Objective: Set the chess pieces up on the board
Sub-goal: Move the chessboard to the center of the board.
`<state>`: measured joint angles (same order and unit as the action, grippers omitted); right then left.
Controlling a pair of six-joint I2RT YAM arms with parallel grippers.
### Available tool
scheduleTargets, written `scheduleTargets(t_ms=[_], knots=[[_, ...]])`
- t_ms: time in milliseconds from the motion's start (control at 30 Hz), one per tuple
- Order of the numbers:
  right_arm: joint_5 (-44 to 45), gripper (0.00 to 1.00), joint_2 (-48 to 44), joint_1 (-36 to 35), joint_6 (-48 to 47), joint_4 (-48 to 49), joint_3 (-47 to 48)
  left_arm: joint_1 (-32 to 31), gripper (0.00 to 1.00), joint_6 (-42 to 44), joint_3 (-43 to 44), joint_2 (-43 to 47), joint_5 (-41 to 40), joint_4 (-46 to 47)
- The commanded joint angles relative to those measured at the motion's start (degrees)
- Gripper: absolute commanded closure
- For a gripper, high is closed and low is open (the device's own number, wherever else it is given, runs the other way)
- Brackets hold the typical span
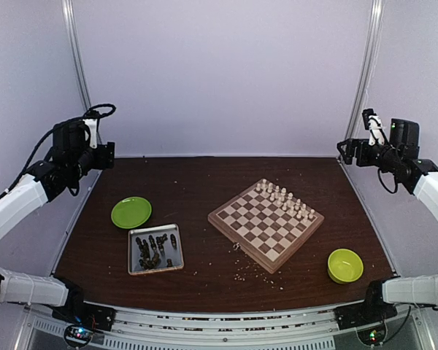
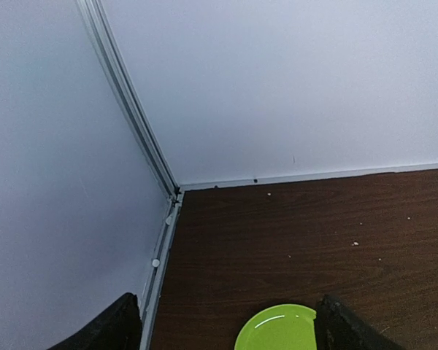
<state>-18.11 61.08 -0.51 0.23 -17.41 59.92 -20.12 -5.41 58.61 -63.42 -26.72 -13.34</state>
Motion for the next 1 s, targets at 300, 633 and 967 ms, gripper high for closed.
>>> scheduleTargets(t_ms=[300,633,967], knots=[[-4.2,0.08,-1.3,7.1,-14.6,-10.5,-4.2,5.0,0.24,-5.3,5.8,-11.5,24.0,-7.0],[-2.6,0.29,6.0,2.6,-27.1,-24.2,-5.2,-4.0,0.32,-11.5,23.5,-34.7,35.0,-13.3],[1.1,0.48,21.7,-3.8,-28.2,-31.0,-2.3,-11.9,0.34,-15.6,39.9,-55.3,42.5,-16.9]])
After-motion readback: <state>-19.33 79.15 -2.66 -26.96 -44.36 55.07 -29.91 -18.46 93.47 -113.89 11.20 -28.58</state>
